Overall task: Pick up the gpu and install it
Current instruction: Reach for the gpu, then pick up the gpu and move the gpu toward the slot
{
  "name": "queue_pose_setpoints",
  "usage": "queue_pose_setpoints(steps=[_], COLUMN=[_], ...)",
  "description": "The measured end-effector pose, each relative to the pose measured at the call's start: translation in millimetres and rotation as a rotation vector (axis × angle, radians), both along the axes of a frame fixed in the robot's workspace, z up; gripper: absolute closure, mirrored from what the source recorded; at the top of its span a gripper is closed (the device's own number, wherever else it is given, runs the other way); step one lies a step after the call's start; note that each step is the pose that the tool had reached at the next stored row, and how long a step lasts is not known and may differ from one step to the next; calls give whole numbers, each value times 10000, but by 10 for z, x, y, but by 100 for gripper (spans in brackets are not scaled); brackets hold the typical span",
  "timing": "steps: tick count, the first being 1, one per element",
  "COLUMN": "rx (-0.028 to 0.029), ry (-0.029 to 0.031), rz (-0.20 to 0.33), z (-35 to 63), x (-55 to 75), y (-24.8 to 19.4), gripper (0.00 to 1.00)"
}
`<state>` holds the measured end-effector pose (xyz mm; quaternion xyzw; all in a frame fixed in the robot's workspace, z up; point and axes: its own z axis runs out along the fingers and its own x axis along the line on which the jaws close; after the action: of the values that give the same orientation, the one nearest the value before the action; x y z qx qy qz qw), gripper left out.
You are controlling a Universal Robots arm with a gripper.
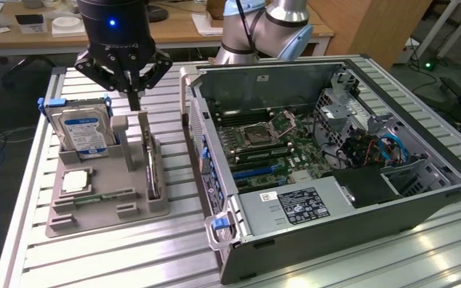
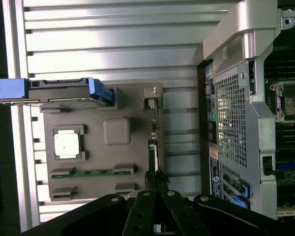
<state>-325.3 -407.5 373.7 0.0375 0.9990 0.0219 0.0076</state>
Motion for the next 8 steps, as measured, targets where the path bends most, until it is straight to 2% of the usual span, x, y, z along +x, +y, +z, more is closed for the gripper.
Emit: queue_pose_setpoints(steps=[8], rx=[-1], ry=[1], rz=[-1], z=[1], x=[-1], y=[0], gripper=[90])
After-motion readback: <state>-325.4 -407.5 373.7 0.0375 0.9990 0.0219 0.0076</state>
